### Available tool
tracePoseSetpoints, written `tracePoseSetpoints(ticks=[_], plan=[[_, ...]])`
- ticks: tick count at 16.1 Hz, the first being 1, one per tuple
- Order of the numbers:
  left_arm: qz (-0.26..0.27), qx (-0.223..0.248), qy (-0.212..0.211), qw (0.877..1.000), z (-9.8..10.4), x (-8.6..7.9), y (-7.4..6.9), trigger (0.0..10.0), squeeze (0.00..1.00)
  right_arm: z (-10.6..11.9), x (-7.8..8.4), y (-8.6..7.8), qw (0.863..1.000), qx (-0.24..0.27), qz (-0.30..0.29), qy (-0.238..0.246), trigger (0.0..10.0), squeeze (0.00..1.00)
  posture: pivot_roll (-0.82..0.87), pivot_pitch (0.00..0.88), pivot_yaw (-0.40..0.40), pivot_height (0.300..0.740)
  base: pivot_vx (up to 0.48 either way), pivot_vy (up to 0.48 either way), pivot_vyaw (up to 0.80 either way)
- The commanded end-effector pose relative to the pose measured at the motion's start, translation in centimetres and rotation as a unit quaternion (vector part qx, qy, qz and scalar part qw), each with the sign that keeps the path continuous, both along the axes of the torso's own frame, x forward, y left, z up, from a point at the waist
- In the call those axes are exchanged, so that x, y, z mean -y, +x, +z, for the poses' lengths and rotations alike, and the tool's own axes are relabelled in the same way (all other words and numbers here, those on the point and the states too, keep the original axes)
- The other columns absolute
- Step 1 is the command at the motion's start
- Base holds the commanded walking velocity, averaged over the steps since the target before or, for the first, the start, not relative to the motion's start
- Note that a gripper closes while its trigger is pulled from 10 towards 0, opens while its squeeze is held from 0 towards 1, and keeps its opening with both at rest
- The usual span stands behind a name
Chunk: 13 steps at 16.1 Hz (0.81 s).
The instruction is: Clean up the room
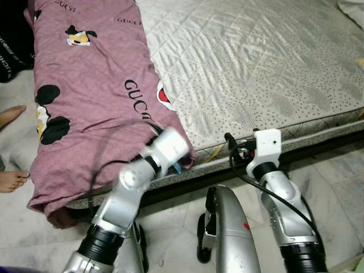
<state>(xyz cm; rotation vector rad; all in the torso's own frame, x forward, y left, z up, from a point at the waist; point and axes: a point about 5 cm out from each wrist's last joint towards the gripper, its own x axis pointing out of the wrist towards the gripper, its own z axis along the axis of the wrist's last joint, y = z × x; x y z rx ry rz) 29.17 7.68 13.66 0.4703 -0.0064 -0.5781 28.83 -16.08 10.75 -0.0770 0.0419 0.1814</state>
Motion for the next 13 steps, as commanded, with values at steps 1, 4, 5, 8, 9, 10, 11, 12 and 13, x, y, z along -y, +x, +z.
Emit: tracePoseSetpoints(ticks=[1,4,5,8,9,10,11,12,13], plan=[[0.042,0.015,-0.017,0.999,0.1,-1.4,0.2,10.0,0.00,-0.2,0.3,-0.1,1.000,-0.001,-0.006,-0.004,10.0,0.00,0.00,0.179,-0.025,0.582,0.000,0.000,0.00],[0.148,-0.106,-0.028,0.983,-4.3,-5.1,1.9,10.0,0.00,-0.1,0.3,0.1,1.000,0.001,-0.006,-0.003,10.0,0.00,0.00,0.184,-0.035,0.582,0.000,0.000,0.00],[0.155,-0.143,-0.022,0.977,-5.6,-5.7,2.2,10.0,0.00,-0.1,0.3,0.2,1.000,0.002,-0.006,-0.004,10.0,0.00,-0.01,0.184,-0.037,0.582,0.000,0.000,0.00],[0.146,-0.239,0.017,0.960,-9.0,-5.8,2.9,10.0,0.00,0.1,0.4,0.4,1.000,0.005,-0.007,-0.005,10.0,0.00,-0.03,0.181,-0.036,0.582,0.000,0.000,0.00],[0.147,-0.271,0.019,0.951,-10.1,-5.6,2.8,10.0,0.00,0.1,0.4,0.4,1.000,0.006,-0.008,-0.006,10.0,0.00,-0.04,0.177,-0.033,0.582,0.000,0.000,0.00],[0.144,-0.281,0.024,0.948,-10.5,-5.4,2.7,10.0,0.00,0.1,0.5,0.4,1.000,0.006,-0.009,-0.006,10.0,0.00,-0.04,0.174,-0.030,0.582,0.000,0.000,0.00],[0.134,-0.283,0.032,0.949,-10.7,-4.9,2.6,10.0,0.00,0.2,0.6,0.3,1.000,0.007,-0.012,-0.006,10.0,0.00,-0.05,0.173,-0.028,0.582,0.000,0.000,0.00],[0.131,-0.276,0.033,0.952,-10.6,-4.7,2.7,10.0,0.00,0.2,0.6,0.3,1.000,0.008,-0.013,-0.007,10.0,0.00,-0.05,0.173,-0.028,0.582,0.000,0.000,0.00],[0.124,-0.253,0.011,0.959,-9.7,-3.9,3.3,10.0,0.00,0.3,0.7,0.3,1.000,0.010,-0.016,-0.007,10.0,0.00,-0.04,0.166,-0.027,0.582,0.000,0.000,0.00]])
